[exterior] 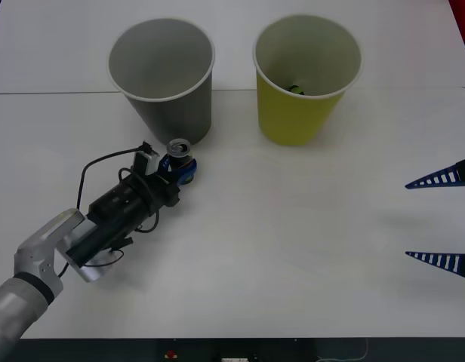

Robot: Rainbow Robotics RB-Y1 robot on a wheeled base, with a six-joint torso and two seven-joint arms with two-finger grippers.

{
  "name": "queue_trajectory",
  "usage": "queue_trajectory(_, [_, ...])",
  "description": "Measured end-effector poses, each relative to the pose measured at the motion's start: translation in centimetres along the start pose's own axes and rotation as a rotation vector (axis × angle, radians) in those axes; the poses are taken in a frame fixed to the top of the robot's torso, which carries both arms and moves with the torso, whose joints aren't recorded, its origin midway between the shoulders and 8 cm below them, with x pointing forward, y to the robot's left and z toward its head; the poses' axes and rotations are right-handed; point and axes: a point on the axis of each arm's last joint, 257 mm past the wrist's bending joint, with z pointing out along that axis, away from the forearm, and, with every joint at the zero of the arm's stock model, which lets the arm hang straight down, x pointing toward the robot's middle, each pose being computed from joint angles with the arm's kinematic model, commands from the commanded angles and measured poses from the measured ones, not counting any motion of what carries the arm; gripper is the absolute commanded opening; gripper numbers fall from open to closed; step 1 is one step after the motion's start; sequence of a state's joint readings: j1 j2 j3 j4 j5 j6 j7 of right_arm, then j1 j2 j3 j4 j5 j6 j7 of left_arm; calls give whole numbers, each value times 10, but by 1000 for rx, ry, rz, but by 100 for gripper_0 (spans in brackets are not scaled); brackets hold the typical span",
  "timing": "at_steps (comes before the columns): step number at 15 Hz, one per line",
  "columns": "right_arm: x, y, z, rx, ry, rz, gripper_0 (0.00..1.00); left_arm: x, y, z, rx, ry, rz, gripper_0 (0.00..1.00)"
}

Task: Put the can into the green bin and the plastic bottle into the gray bin

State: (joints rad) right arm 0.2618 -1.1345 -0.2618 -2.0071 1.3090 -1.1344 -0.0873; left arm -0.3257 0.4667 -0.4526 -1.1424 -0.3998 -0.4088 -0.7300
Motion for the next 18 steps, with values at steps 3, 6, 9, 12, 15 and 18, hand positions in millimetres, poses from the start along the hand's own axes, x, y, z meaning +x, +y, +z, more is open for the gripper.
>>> queue_trajectory(3, [0,0,0,0,0,0,100,-2,0,-5,23,-5,19,0])
queue_trajectory(6, [0,0,0,0,0,0,100,-7,-5,-13,70,5,17,0])
queue_trajectory(9, [0,0,0,0,0,0,100,-18,-23,-32,141,25,-63,0])
queue_trajectory(12, [0,0,0,0,0,0,100,-34,-34,-53,195,53,-109,0])
queue_trajectory(15, [0,0,0,0,0,0,100,-56,-38,-72,265,91,-123,0])
queue_trajectory(18, [0,0,0,0,0,0,100,-79,-40,-90,329,159,-114,0])
